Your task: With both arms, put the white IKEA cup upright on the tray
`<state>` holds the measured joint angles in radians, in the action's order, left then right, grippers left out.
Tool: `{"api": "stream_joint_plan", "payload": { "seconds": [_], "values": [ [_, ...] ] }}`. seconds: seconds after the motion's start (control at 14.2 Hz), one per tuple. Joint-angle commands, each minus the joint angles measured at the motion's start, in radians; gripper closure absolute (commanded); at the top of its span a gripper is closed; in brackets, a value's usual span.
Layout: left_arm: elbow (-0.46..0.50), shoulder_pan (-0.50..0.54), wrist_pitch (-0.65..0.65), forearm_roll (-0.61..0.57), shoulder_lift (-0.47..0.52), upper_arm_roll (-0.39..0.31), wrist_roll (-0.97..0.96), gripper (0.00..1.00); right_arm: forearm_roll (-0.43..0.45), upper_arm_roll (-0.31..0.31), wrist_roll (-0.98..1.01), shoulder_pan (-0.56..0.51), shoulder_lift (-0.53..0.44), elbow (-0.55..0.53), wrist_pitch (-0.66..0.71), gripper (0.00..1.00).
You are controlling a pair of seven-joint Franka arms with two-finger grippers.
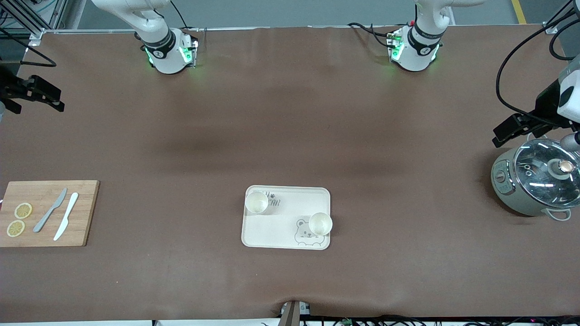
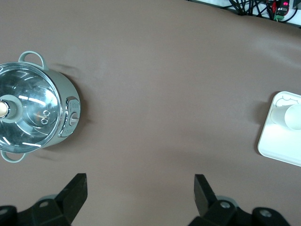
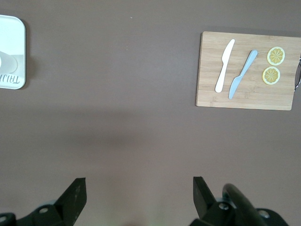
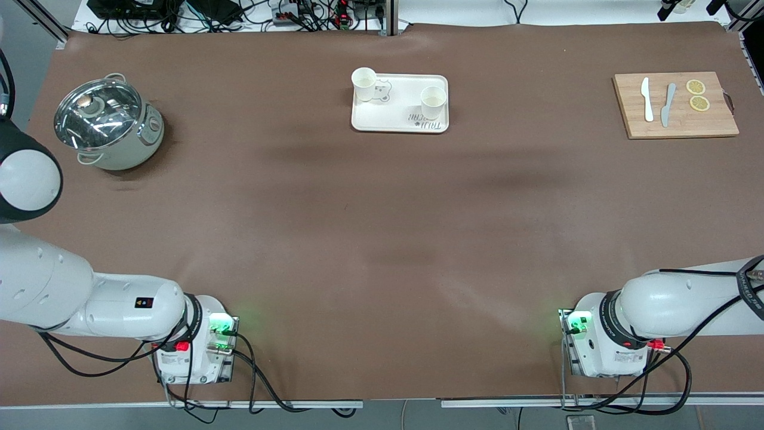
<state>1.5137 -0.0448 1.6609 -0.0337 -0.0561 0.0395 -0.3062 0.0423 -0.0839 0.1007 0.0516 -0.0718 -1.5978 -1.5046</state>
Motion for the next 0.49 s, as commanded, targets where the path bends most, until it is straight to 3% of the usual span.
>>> {"api": "stream_joint_plan", "payload": {
  "seconds": [0.0,0.42],
  "values": [
    [0.061,0.006,-0.004,0.006,0.048,0.01,0.077,0.0,0.018,0.0,-0.003,0.01,-0.01,-0.007,0.006,0.0],
    [0.085,0.006,-0.006,0.012,0.07,0.049,0.084,0.0,0.007,-0.002,-0.004,0.002,0.001,-0.004,0.01,0.0]
  ]
}}
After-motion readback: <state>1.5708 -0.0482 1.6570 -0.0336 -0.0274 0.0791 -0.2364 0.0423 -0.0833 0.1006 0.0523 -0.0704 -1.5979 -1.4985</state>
